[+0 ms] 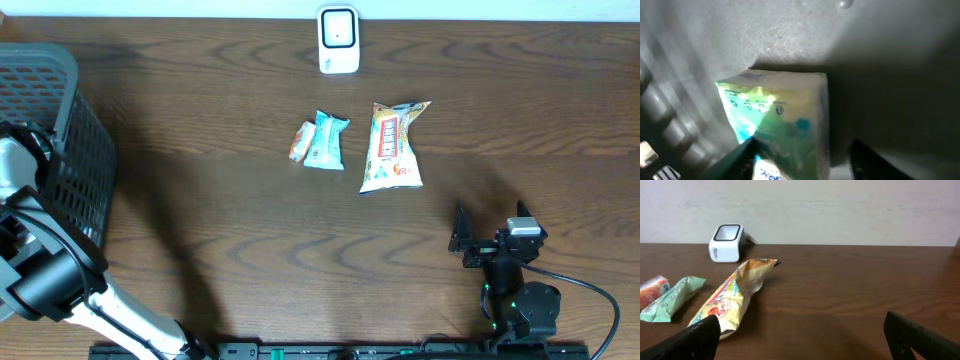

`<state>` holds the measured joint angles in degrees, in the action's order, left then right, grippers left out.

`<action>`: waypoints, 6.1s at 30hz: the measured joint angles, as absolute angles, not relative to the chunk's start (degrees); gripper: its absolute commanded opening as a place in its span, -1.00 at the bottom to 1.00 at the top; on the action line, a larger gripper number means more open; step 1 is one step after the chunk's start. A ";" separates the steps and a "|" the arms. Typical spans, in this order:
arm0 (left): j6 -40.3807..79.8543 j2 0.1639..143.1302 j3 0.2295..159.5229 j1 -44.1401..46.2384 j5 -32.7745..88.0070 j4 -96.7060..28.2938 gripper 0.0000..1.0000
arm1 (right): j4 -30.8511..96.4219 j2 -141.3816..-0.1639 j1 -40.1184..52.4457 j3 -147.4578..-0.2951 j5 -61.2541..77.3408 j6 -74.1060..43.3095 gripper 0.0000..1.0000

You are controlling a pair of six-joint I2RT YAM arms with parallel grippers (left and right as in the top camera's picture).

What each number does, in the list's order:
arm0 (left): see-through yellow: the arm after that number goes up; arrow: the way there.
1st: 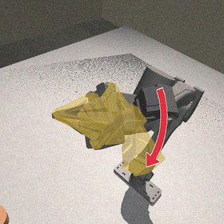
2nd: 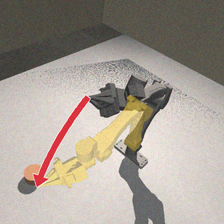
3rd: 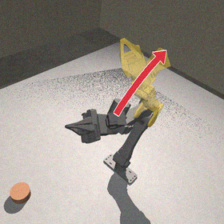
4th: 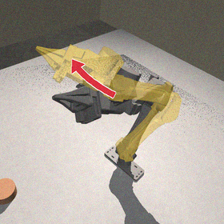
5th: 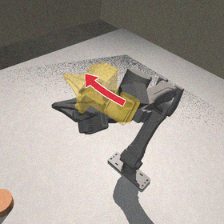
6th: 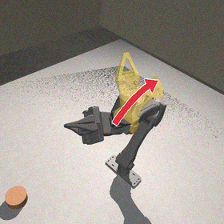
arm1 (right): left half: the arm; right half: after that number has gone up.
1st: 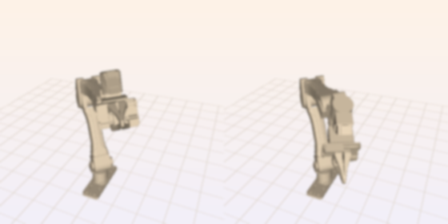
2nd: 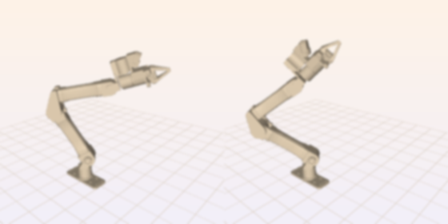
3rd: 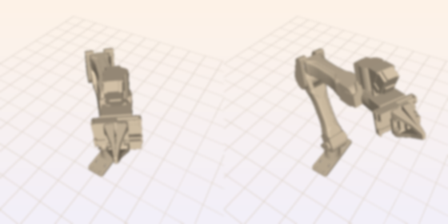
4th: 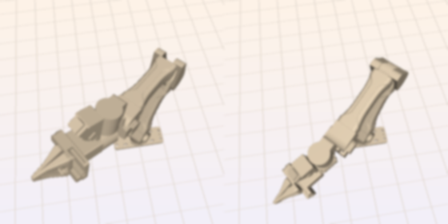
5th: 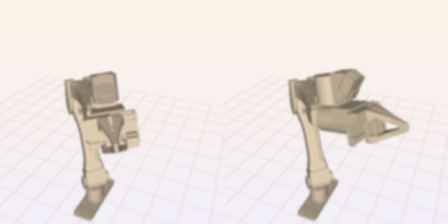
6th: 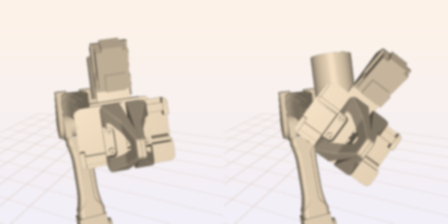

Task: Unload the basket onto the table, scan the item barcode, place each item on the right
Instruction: 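Reach the left gripper into the basket and grasp the green tissue pack, then move the green tissue pack past the scanner and release it on the table, then reach the left gripper into the basket toward the green Zam-Buk box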

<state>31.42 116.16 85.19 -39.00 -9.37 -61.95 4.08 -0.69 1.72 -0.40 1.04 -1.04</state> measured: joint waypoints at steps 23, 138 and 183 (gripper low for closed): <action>31.48 99.68 95.57 -39.05 -8.99 -63.86 -0.86 | 4.08 -0.69 1.72 -0.40 1.04 -1.04 0.99; 16.08 117.12 105.34 -39.53 -0.73 -45.63 0.46 | 4.08 -0.69 1.72 -0.40 1.02 -1.04 0.99; -5.43 119.85 100.64 -38.48 0.93 -37.08 0.46 | 4.08 -0.69 1.72 -0.40 1.04 -1.04 0.98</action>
